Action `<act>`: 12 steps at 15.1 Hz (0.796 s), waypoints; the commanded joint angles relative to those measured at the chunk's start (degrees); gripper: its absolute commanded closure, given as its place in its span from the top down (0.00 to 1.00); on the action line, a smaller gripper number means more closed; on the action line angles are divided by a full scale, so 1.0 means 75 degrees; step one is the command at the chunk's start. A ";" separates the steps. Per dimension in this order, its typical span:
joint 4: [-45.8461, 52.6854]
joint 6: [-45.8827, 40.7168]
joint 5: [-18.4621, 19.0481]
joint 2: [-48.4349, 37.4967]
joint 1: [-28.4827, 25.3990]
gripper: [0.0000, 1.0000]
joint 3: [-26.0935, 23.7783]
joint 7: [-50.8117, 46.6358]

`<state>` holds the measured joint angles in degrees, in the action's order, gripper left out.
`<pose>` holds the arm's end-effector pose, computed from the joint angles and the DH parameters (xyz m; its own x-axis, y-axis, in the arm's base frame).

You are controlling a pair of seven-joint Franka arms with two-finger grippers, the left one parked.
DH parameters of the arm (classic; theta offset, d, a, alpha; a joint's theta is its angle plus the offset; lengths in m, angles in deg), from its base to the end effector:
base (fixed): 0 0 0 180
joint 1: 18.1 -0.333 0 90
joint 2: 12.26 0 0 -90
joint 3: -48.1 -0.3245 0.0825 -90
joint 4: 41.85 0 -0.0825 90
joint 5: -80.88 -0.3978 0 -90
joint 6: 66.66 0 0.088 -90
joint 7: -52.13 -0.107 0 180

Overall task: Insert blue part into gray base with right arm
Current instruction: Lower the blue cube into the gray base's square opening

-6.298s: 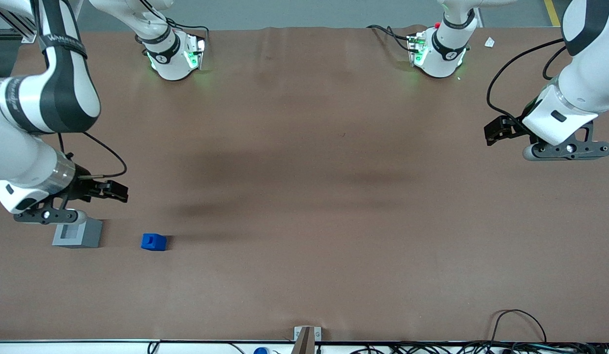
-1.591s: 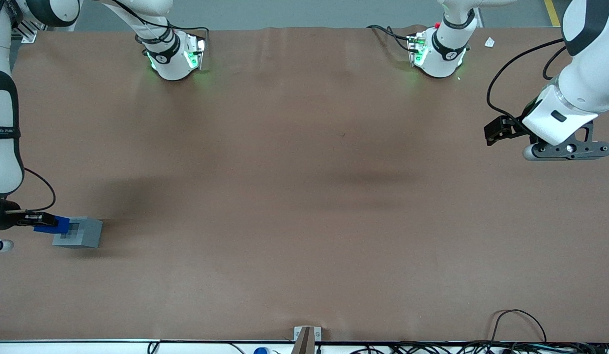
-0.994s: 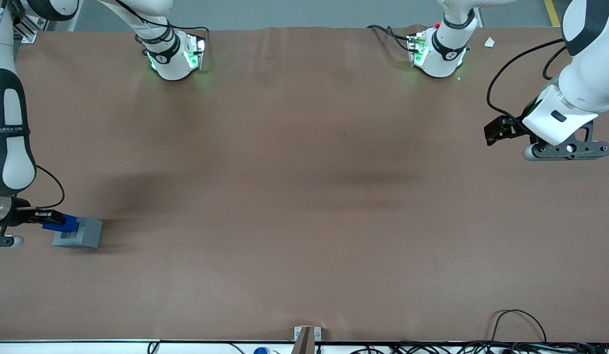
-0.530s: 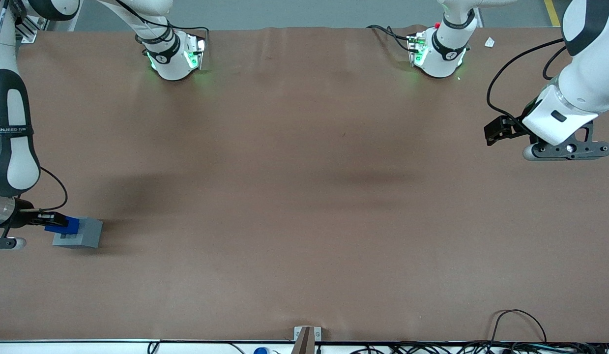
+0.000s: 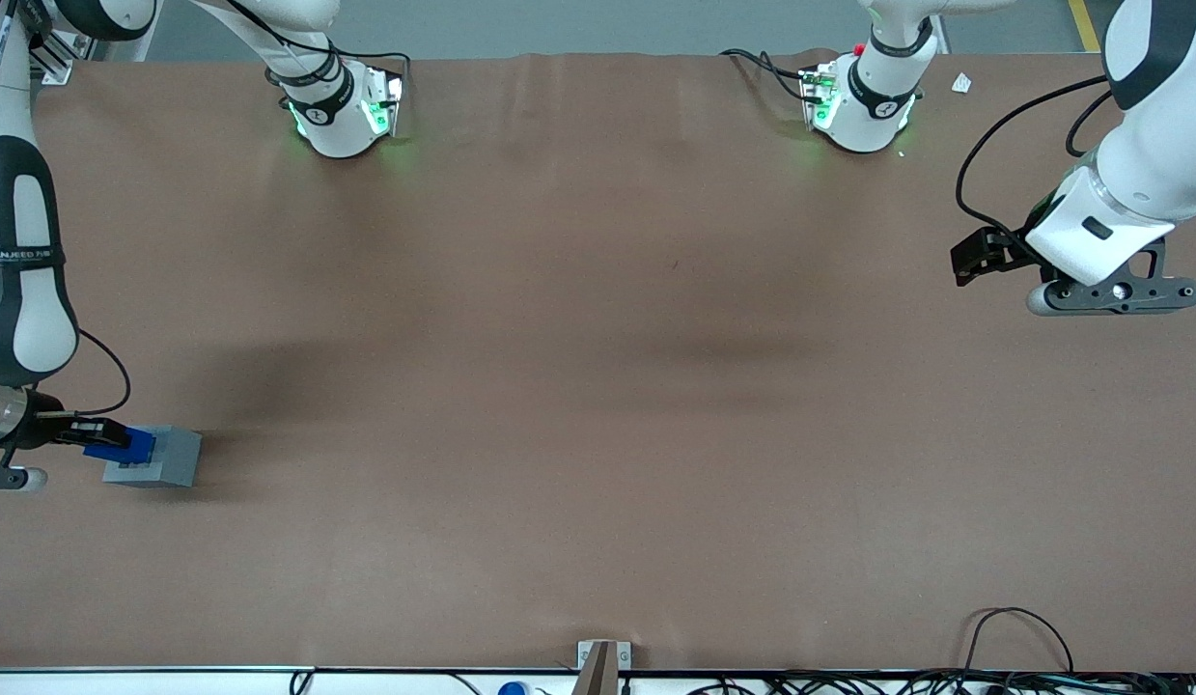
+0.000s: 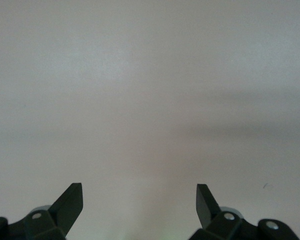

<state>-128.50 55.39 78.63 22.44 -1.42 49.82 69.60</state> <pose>0.6891 -0.2237 0.3106 0.9994 -0.0315 0.0168 -0.0313 -0.9994 -0.0120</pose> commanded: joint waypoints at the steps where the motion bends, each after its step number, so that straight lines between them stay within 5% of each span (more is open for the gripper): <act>1: -0.0318 0.0238 -0.0121 -0.0243 0.0027 0.00 -0.0030 -0.0068; 12: -0.0329 0.0543 -0.0121 -0.0079 0.0015 0.00 -0.0030 -0.0068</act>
<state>-129.67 58.43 78.63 22.60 -1.42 49.82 69.56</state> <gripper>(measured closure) 0.489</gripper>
